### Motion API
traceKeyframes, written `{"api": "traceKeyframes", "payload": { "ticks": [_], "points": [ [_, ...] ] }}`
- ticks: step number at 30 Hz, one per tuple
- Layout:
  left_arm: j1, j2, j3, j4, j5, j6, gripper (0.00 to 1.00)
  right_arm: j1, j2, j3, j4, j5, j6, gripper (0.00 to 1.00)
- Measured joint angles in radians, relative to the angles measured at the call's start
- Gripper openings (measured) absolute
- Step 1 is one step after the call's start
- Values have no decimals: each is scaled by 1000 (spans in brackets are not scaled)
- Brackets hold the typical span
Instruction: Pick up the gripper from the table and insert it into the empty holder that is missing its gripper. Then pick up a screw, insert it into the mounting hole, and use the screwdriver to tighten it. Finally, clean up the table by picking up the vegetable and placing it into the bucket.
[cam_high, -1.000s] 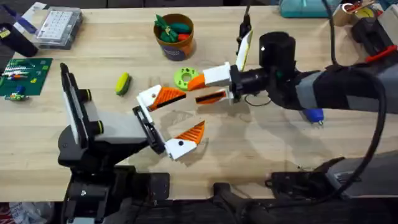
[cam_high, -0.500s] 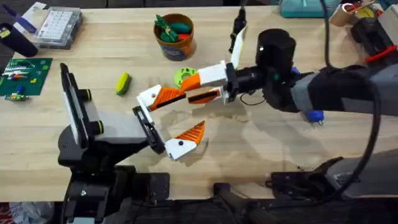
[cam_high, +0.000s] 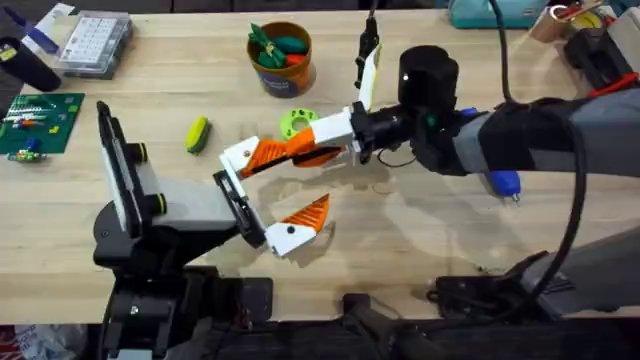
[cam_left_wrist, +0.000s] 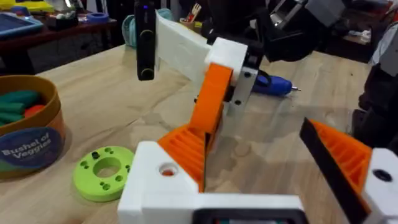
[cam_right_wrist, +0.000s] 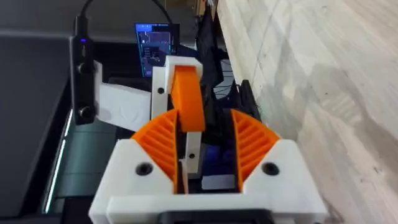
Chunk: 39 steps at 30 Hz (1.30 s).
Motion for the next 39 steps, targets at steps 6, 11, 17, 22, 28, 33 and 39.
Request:
{"api": "traceKeyframes", "payload": {
  "ticks": [6,11,17,22,28,33,39],
  "points": [
    [0,0,0,0,-2,-6,986,0,0,13,17,-13,3,132],
    [0,0,0,0,-4,-6,986,0,0,21,26,-15,11,13],
    [0,0,0,0,-4,-6,986,0,0,22,27,-13,17,8],
    [0,0,0,1,-4,-6,986,8,0,22,38,1,31,8],
    [0,0,0,1,-6,-6,986,13,0,22,51,26,43,8],
    [0,0,0,1,-8,-7,986,16,0,23,51,37,51,8],
    [4,0,0,2,-19,-7,986,28,0,27,53,60,56,8]
  ]
}}
